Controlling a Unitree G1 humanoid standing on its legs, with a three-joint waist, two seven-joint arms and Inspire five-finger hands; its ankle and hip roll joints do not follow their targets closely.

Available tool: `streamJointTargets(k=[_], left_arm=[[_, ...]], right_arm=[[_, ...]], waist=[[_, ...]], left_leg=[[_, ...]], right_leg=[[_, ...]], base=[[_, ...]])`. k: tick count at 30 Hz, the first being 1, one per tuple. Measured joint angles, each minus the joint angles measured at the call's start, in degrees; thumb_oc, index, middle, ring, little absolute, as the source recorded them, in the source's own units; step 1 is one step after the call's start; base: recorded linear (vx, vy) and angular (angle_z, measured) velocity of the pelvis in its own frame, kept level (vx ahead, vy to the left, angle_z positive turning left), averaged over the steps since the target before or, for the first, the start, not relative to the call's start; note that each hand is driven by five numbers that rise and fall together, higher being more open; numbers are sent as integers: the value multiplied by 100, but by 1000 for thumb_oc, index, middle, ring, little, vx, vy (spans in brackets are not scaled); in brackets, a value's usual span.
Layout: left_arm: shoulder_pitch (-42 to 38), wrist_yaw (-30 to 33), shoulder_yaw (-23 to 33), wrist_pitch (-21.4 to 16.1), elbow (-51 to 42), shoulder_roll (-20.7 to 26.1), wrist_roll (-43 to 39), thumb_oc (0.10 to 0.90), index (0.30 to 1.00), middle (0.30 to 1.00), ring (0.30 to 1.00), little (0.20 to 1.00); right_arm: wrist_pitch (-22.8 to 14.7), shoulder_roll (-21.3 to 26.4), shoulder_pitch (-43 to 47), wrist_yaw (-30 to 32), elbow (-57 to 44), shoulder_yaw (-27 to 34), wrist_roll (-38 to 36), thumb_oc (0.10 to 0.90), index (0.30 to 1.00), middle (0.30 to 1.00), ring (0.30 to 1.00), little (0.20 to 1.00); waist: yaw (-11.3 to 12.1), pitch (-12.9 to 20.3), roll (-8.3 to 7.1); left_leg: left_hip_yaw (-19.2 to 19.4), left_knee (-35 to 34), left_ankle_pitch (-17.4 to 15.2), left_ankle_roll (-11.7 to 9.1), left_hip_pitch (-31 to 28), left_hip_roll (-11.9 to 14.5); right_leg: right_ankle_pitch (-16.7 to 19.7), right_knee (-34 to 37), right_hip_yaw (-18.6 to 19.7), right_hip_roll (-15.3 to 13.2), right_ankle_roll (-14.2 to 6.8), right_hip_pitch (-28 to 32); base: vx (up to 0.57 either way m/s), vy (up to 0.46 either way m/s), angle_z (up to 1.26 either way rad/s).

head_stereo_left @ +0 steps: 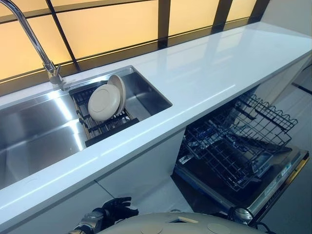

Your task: Pick up plates and place into dishwasher.

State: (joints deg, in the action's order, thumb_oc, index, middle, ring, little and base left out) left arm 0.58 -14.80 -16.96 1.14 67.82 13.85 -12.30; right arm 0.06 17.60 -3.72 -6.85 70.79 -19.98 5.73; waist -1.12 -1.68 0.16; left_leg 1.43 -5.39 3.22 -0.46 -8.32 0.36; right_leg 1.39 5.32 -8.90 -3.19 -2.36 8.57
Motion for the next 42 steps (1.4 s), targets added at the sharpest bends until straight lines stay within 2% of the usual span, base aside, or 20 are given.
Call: streamJointTargets(k=[28, 33, 37, 42], left_arm=[[-17, 106, -4, -14, 46, -50, 65, 800, 900, 900, 900, 900], [-17, 70, -143, -399, -25, -28, 108, 800, 900, 900, 900, 900], [-18, -246, -605, -473, -1033, 79, -136, 800, 900, 900, 900, 900], [-345, -1195, -1422, -371, -3073, 252, -522, 800, 900, 900, 900, 900]], right_arm=[[0, 15, 17, 149, 6, -4, 10, 800, 900, 900, 900, 900], [68, 21, 30, 143, -30, -17, 19, 800, 900, 900, 900, 900], [218, 36, 86, 119, -89, -115, 25, 800, 900, 900, 900, 900], [363, 61, 164, 98, -185, -240, 51, 800, 900, 900, 900, 900]], waist=[[-20, 25, 37], [-20, 24, 39], [42, -28, 35], [89, -107, 53]], left_leg=[[-1, 0, 1, -1, -4, 3], [5, 2, 2, -1, -14, 0], [1, 2, 15, 4, -4, -6], [-1, 1, 16, 1, 19, -8]], right_leg=[[1, 2, -1, -1, 2, 5], [10, 1, 9, -1, 12, -13], [21, -3, 4, -6, 23, -23], [21, -23, 2, -6, 19, -37]], base=[[0, 0, 0], [-36, 14, -1], [-54, 10, 1], [-58, 5, 0]])
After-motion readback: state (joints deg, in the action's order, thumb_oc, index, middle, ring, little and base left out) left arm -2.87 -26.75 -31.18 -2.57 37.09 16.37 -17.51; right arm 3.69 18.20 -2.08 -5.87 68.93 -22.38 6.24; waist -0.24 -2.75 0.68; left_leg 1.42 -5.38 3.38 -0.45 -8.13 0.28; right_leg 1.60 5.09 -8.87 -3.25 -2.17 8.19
